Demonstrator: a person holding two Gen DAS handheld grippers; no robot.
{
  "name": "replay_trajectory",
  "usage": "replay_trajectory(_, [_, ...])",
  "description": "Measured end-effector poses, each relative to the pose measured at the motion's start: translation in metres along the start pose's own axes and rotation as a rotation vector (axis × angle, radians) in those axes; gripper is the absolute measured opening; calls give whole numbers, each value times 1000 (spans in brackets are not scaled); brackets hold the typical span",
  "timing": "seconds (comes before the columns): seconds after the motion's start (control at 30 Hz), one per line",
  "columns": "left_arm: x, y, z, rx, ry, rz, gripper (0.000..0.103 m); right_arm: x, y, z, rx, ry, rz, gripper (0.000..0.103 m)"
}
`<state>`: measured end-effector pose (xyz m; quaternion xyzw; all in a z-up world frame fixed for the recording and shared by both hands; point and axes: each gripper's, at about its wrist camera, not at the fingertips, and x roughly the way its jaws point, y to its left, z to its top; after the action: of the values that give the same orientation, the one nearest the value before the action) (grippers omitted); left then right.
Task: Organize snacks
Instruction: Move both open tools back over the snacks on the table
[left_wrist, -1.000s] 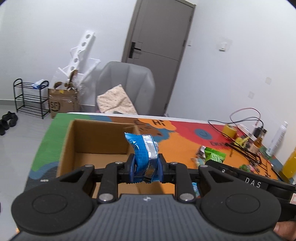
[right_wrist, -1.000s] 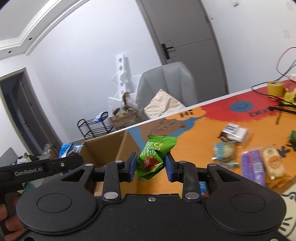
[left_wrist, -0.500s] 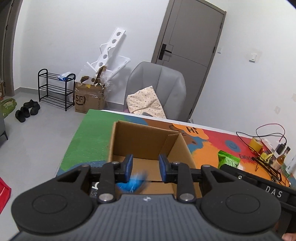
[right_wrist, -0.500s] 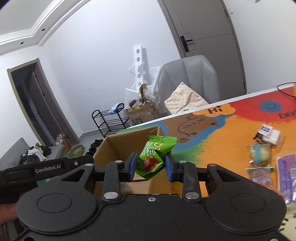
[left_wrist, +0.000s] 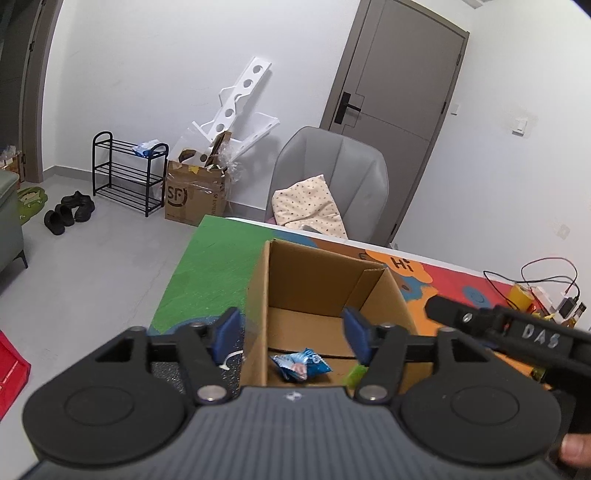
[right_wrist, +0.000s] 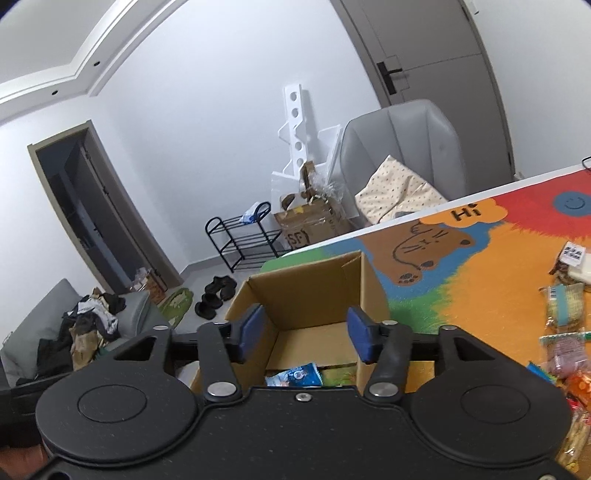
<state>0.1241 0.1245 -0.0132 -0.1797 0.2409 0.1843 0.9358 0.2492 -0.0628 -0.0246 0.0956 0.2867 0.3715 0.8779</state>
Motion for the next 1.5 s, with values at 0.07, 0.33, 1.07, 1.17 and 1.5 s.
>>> replay_trajectory(0.07, [-1,-1,-1,7,-6,0,78,-3,-5,-2,4,0,-22,53])
replay_trajectory(0.33, [6,-19,-9,35,27,-39,90,-29,-29,-14,29,-11,-118,67])
replay_trajectory(1.07, [6,-85,-40,133,117,-148,98,-109,-102,-30,106,8,-272,97])
replay_trajectory(1.17, [4,-93,-42,143,120,-163,98,-119,-110,-30,110,2,-291,99])
replay_trajectory(1.5, [2,-129,-58,201,139,-261,98,-138,-143,-44,140,11,-344,100])
